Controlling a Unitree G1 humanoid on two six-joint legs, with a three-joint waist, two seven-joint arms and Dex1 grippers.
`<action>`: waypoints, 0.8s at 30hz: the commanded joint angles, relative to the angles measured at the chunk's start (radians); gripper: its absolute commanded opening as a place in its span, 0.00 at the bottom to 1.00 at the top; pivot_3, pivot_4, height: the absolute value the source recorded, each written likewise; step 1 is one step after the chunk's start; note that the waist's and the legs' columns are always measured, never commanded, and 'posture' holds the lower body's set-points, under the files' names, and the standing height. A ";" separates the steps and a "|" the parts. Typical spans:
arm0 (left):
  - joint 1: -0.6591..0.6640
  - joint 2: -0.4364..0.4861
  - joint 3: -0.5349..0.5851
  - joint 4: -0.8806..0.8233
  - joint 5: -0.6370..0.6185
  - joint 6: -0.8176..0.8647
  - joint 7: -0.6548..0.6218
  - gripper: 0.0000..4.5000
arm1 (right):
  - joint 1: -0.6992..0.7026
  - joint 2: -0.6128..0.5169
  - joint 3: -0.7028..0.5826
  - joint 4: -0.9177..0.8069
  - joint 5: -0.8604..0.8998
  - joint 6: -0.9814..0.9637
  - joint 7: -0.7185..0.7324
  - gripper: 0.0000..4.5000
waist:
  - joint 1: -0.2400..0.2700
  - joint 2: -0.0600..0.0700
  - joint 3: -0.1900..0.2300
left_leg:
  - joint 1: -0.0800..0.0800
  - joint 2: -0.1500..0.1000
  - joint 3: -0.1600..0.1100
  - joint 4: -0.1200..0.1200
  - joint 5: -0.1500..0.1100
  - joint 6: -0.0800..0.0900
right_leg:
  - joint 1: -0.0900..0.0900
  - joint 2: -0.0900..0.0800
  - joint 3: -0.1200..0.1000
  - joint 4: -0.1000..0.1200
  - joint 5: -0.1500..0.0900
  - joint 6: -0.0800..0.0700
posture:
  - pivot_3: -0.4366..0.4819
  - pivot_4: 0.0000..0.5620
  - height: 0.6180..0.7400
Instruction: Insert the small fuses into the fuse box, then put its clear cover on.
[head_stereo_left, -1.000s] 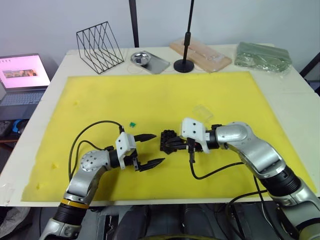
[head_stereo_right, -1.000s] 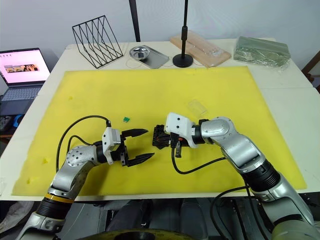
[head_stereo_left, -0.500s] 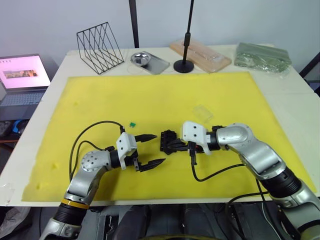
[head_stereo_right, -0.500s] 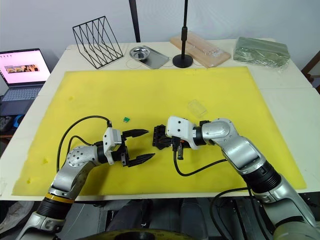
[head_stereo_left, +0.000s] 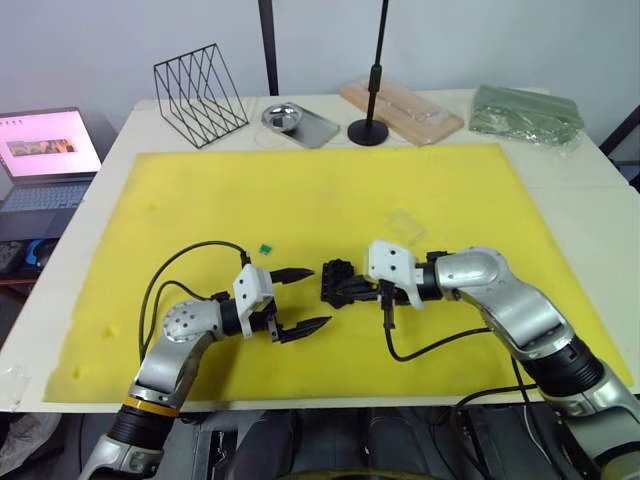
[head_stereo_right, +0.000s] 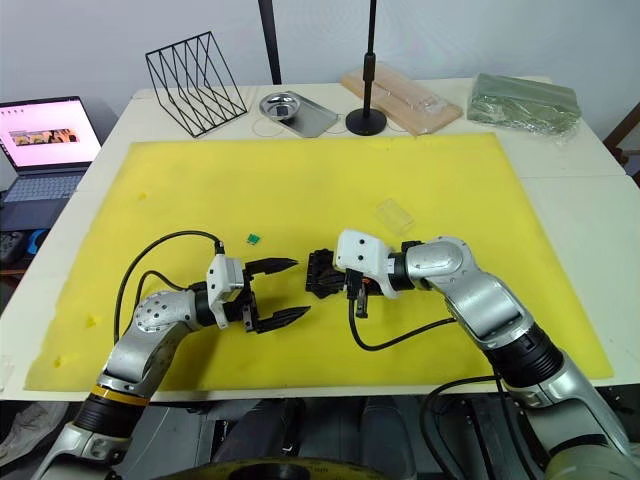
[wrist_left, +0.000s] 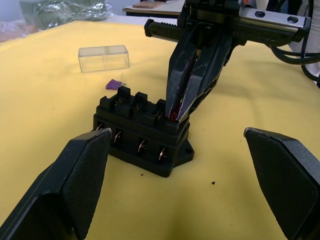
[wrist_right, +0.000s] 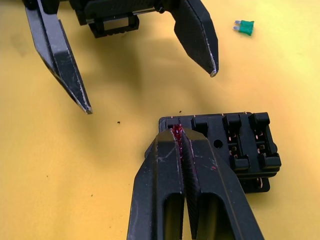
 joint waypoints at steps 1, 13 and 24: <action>-0.008 0.000 0.006 0.000 0.004 -0.019 0.001 1.00 | 0.004 -0.002 -0.033 0.002 -0.010 0.017 -0.017 0.12 | 0.000 0.000 0.000 | 0.000 0.000 0.000 0.000 0.000 0.000 | 0.000 0.000 0.000 0.000 0.000 0.000 | 0.48 0.27 1.00; -0.027 -0.007 0.001 0.031 0.010 -0.034 -0.007 1.00 | 0.008 -0.002 -0.071 -0.037 0.004 0.016 -0.025 0.99 | -0.001 0.000 0.000 | -0.001 0.000 0.000 0.000 0.000 0.000 | -0.001 0.000 0.000 0.000 0.000 0.000 | 0.48 0.27 1.00; -0.040 -0.019 0.000 0.060 0.017 -0.059 -0.012 1.00 | -0.019 -0.013 -0.143 -0.144 0.093 0.086 -0.002 0.99 | -0.001 0.000 0.000 | -0.001 0.000 0.000 0.000 0.000 0.000 | -0.002 0.000 0.000 0.000 0.000 0.000 | 0.48 0.27 1.00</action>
